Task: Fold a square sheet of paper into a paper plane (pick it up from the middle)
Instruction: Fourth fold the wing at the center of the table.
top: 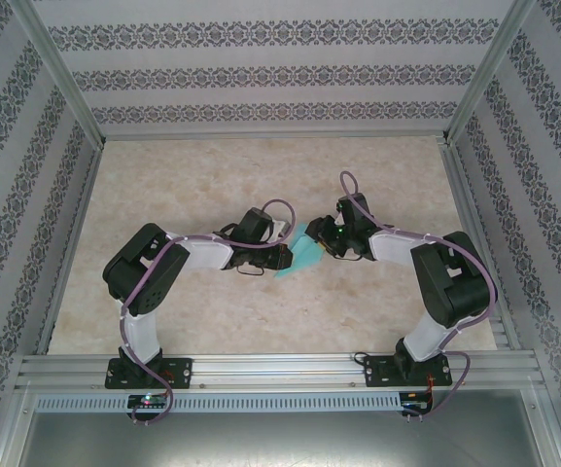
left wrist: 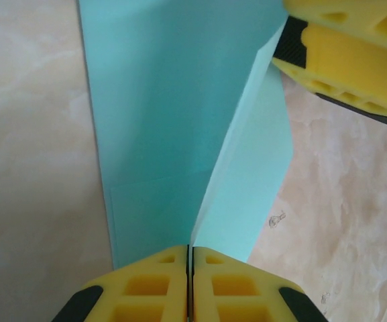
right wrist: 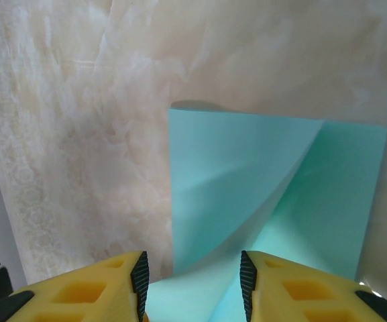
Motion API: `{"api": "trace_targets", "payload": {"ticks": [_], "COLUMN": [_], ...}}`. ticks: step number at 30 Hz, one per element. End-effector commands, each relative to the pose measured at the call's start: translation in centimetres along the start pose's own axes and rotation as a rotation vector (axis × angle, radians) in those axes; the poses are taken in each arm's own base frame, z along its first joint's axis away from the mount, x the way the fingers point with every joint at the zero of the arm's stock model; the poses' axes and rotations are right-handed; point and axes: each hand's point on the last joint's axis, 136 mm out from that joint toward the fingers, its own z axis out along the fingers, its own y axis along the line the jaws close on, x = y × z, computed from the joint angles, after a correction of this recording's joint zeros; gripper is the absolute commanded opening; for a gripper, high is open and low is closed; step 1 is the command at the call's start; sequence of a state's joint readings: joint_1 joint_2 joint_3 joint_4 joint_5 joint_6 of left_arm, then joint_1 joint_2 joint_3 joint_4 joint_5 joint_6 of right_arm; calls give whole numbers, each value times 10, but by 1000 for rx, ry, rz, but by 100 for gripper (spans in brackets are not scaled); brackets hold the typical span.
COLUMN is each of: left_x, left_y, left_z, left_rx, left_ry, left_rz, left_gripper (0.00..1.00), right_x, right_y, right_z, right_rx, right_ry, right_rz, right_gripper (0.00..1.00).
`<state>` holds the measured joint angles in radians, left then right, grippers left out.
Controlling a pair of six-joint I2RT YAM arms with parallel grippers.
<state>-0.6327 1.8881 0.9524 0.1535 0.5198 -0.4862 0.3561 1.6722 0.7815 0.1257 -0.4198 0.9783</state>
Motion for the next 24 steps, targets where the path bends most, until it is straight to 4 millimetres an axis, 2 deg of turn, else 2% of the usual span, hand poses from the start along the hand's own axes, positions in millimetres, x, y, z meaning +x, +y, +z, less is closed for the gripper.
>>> {"api": "trace_targets", "payload": {"ticks": [1, 6, 17, 24], "left_x": [-8, -9, -13, -12], "left_y": [5, 4, 8, 6], "left_z": [-2, -3, -5, -3], "left_rx": [5, 17, 54, 72], "left_ry": [-48, -61, -83, -75], "left_rz": [-45, -66, -151, -148], "left_gripper": [11, 11, 11, 11], "right_x": [8, 23, 29, 22], "right_y": [1, -3, -1, 15], "right_z": [0, 6, 14, 2], "right_rx": [-11, -20, -49, -123], "right_ry": [8, 37, 48, -1], "right_rz": [-20, 44, 62, 17], "right_gripper": [42, 41, 39, 62]}}
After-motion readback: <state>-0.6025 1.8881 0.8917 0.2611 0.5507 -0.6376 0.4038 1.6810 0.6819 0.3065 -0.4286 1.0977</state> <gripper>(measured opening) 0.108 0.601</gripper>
